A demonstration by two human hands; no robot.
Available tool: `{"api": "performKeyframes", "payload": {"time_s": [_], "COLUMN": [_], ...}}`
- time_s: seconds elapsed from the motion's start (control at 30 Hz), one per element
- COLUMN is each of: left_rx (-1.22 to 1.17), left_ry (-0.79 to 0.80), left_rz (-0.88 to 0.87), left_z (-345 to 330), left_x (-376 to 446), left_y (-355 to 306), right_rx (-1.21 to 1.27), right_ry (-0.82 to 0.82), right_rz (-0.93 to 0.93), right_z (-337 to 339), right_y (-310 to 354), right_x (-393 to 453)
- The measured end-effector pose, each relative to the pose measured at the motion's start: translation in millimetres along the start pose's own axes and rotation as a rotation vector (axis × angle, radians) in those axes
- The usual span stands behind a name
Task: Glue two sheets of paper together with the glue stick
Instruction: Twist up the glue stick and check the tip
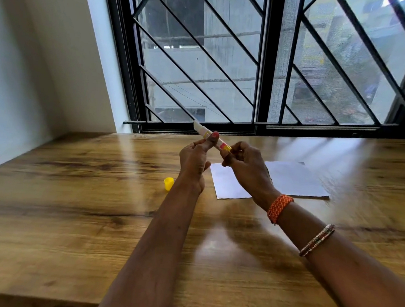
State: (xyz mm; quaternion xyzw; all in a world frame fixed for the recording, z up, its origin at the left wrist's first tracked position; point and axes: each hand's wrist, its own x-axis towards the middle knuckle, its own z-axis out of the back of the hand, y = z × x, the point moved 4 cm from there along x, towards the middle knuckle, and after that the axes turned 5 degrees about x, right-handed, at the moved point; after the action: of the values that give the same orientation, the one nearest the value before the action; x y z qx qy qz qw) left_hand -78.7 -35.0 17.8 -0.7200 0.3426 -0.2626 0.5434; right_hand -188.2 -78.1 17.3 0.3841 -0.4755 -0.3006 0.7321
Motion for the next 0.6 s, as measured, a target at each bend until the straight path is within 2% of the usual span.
{"api": "performKeyframes", "payload": {"time_s": [0.23,0.33,0.43,0.5,0.57,0.6], "left_rx": [0.102,0.183,0.283,0.489,0.930,1.173], "left_ry": [0.082,0.137,0.163,0.094,0.039,0.067], "left_rz": [-0.019,-0.077,-0.171,-0.260,-0.387,-0.423], "left_z": [-4,-10,-14,-13,-13,-15], "left_x": [-3,-6,-4,0,3,2], "left_y": [4,4,3,6,12,18], "right_rx": [-0.055,0.038,0.129,0.255,0.454,0.544], "right_ry": [0.055,-0.026,-0.143,-0.222,-0.298,-0.326], "right_rz": [0.209,0.237,0.165,0.046,-0.111,-0.183], "right_z": [-3,-1,10,20,30,33], "right_y": [15,9,0,-8,-19,-23], "right_x": [-6,-1,6,10,13,14]}}
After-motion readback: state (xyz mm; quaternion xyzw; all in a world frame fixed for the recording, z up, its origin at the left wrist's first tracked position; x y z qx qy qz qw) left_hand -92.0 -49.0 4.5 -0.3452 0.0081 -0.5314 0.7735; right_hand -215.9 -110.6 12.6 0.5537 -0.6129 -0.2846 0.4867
